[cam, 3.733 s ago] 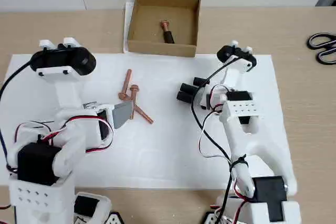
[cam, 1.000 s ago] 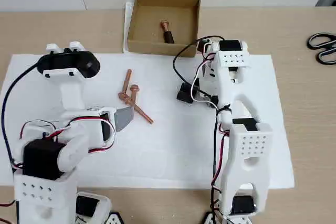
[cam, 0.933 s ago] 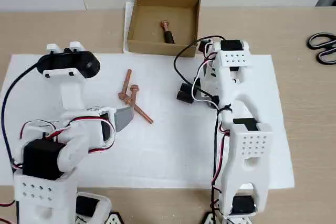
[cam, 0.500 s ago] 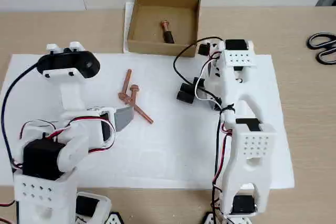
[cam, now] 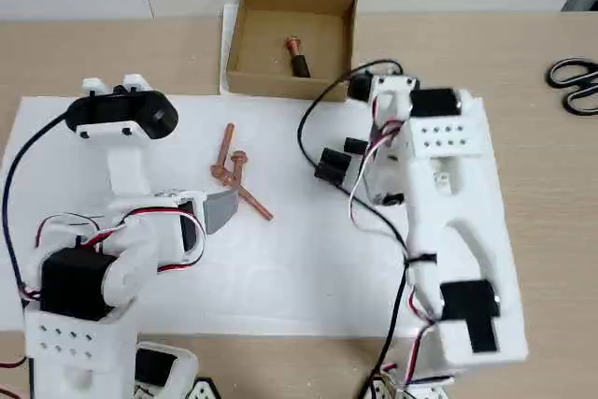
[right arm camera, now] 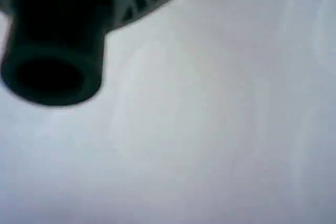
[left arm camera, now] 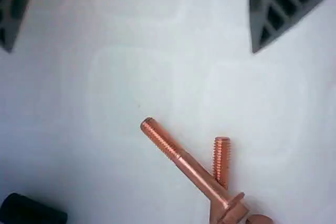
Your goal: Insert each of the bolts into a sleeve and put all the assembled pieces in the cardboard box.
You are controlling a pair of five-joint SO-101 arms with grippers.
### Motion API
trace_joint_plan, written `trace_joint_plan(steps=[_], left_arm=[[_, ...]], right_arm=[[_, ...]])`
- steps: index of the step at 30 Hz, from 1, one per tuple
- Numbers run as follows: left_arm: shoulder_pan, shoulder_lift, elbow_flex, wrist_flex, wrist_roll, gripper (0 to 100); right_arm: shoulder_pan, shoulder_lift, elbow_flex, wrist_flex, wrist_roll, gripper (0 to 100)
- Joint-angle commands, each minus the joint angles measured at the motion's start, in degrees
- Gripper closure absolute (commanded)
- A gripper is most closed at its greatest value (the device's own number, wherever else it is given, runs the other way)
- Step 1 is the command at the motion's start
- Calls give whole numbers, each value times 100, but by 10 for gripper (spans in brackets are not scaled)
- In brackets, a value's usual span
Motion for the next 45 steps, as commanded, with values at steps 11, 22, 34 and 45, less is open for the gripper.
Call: trace_joint_plan(steps=[11, 22, 34, 45], left_arm=[[9, -53, -13, -26, -44, 725], [9, -53, -13, -9, -44, 725], [9, -53, -13, -26, -44, 725], [9, -53, -13, -26, -44, 725]], right_arm=[[-22, -365, 1837, -1938, 62, 884], [-31, -365, 1864, -1859, 44, 782], [-119, 154, 1873, -2237, 53, 783], [-92, 743, 1829, -2396, 70, 934]])
